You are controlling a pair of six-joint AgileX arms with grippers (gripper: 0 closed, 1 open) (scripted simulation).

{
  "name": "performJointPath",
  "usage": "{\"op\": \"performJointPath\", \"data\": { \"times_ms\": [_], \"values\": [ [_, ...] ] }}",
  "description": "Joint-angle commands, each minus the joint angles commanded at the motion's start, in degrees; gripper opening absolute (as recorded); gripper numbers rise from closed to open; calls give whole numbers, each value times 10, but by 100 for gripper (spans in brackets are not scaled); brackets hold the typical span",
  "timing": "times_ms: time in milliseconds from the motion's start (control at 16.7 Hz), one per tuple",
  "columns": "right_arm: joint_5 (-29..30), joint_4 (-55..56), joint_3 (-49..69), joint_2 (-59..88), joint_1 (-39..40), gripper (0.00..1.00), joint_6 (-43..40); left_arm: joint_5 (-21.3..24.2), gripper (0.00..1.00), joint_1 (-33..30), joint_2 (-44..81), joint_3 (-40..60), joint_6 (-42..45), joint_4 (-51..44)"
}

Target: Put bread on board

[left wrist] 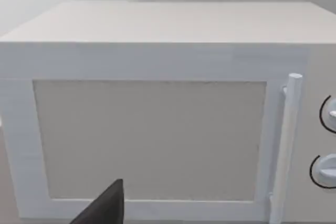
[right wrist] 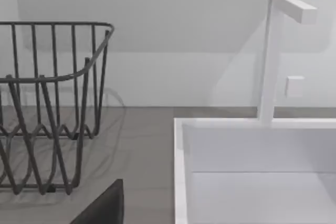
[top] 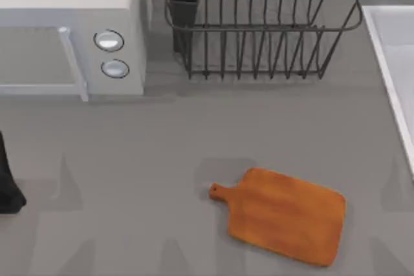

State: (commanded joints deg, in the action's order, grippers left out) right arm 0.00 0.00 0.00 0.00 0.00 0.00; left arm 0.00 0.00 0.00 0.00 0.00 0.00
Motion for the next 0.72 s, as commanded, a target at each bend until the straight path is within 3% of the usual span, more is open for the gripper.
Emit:
{"op": "performJointPath", "data": {
  "times_ms": [360, 720],
  "values": [
    [0, 0, 0, 0, 0, 100, 0, 0, 100, 10, 61, 54, 2, -46],
    [0, 0, 0, 0, 0, 100, 0, 1, 100, 42, 331, 237, 9, -210]
  ]
}}
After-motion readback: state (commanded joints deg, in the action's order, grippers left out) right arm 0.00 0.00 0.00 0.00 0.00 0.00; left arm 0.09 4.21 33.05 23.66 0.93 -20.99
